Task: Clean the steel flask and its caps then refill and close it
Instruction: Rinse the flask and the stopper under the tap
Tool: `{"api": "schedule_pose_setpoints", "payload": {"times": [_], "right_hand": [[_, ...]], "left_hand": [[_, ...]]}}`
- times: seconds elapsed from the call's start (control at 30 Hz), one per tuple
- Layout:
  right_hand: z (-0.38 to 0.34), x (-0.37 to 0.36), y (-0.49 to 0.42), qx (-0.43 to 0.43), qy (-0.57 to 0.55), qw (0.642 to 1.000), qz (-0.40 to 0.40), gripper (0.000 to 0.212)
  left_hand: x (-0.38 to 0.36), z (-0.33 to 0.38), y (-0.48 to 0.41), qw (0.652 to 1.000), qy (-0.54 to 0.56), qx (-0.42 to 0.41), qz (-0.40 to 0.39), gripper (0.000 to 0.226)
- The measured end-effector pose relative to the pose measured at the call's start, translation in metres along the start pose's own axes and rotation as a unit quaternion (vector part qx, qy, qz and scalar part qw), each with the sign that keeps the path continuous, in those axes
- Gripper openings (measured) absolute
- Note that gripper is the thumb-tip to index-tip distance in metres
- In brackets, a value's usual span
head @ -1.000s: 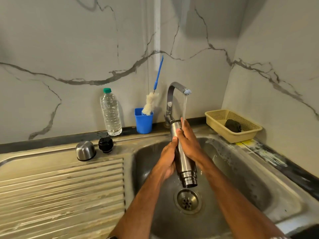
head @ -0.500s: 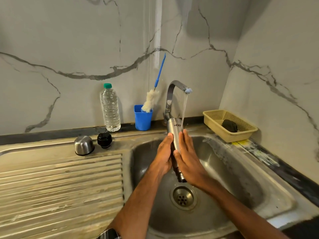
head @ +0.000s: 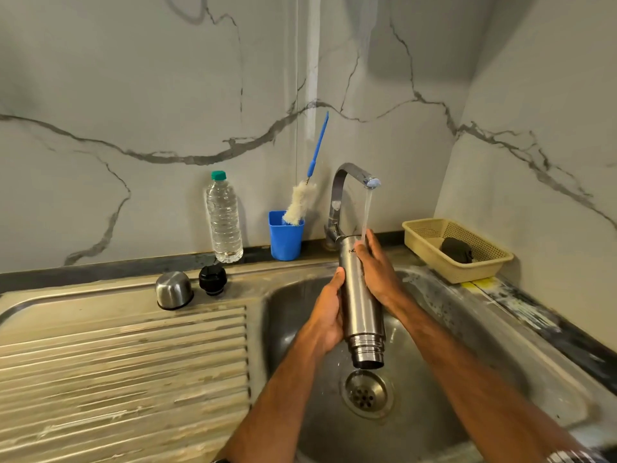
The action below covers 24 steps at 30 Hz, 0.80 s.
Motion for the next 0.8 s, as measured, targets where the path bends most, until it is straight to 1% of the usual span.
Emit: {"api": "schedule_pose_setpoints", "payload": {"times": [0.1,0.2,0.3,0.37,0.43,0.53,0.67,0.73,0.8], "right_hand": [[0.010,-0.005,0.021,-0.028,0.014,0.999,-0.018,0.065],[0.015,-0.009,0.052,-0.036,0.019,0.998,-0.037,0.065],[0.008,-0.014,0.084,0.006,0.059,0.996,-0.069,0.063],[0.006,-0.016,0.099,0.034,0.125,0.988,-0.088,0.065],[0.007,-0.014,0.104,0.045,0.180,0.979,-0.085,0.065],[0.010,-0.014,0.093,0.060,0.227,0.968,-0.085,0.063],[0.007,-0.011,0.053,0.078,0.252,0.962,-0.067,0.061],[0.001,-0.007,0.029,0.072,0.241,0.967,-0.052,0.061],[-0.005,0.000,0.009,0.052,0.184,0.981,-0.026,0.060]], "left_hand": [[-0.003,0.000,0.001,1.000,0.005,-0.004,-0.007,0.061],[-0.006,0.001,0.005,1.000,0.018,-0.007,-0.015,0.058],[-0.005,0.001,0.003,1.000,0.015,-0.017,-0.011,0.059],[-0.005,0.002,0.002,1.000,0.007,-0.027,-0.004,0.058],[-0.004,0.002,0.001,0.999,-0.013,-0.037,0.003,0.054],[-0.008,0.003,0.004,0.999,-0.033,-0.041,-0.004,0.044],[-0.013,0.003,0.006,0.998,-0.045,-0.048,-0.015,0.043],[-0.014,0.002,0.006,0.998,-0.047,-0.047,-0.017,0.042],[-0.012,0.003,0.004,0.998,-0.049,-0.046,-0.010,0.038]]}}
Point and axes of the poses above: each hand's wrist, its own y-axis away from the middle knuckle, its own x-axis out of the back of the hand, z = x × y, the point moved 9 cm from there along -y, towards the middle knuckle, and after that the axes turned 10 degrees about -y, right-handed, at the moved point
